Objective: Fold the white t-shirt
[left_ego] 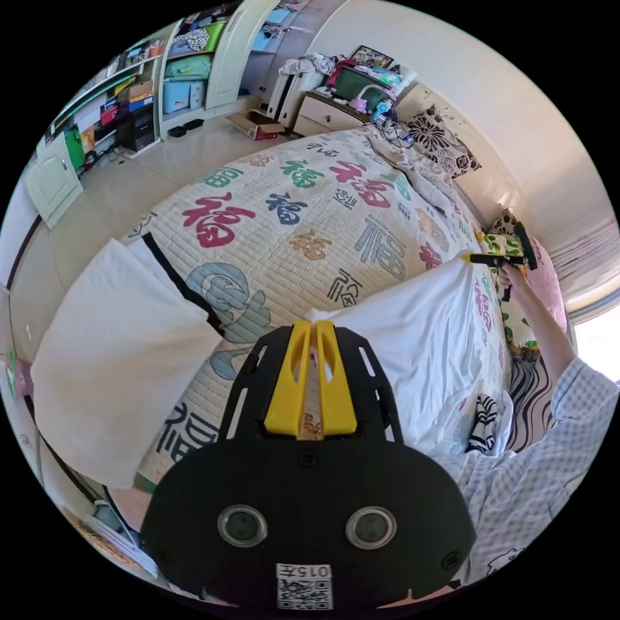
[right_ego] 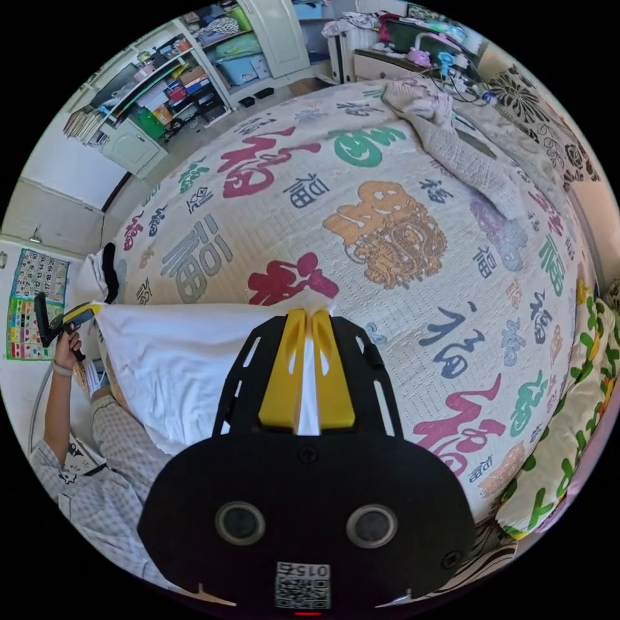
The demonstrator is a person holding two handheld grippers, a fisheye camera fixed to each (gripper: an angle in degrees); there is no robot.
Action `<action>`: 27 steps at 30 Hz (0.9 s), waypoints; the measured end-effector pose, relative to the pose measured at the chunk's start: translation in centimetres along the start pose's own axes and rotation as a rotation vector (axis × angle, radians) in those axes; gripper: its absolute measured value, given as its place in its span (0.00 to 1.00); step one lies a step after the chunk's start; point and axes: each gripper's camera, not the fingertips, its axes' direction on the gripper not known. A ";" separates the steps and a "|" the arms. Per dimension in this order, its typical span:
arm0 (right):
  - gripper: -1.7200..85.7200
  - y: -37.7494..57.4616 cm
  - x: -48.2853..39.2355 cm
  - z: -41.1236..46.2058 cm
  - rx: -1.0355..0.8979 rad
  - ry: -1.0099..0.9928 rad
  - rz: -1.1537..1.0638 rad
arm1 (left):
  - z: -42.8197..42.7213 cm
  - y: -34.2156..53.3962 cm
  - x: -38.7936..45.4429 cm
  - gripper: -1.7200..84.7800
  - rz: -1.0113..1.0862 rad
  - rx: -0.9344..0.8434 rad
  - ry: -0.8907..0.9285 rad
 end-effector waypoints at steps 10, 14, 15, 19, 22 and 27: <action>0.02 -6.2 -6.7 2.4 0.013 0.212 0.092 | -1.6 -1.1 -6.3 0.02 -0.055 0.110 0.084; 0.03 -6.8 -7.7 1.4 0.065 0.236 0.198 | -2.4 -3.1 -7.2 0.03 -0.020 0.164 0.077; 0.04 -6.8 -7.9 1.3 0.070 0.246 0.203 | -2.4 -3.4 -7.3 0.03 -0.017 0.168 0.077; 0.09 -5.6 -8.2 0.3 0.131 0.323 0.259 | -1.8 -3.2 -7.3 0.05 -0.042 0.108 0.031; 0.10 -3.2 -7.7 -0.3 0.163 0.265 0.270 | -3.8 -0.3 -6.8 0.08 -0.056 0.154 -0.029; 0.11 3.7 -7.6 1.0 0.133 0.059 0.162 | -6.2 3.2 -1.8 0.09 0.136 0.115 0.134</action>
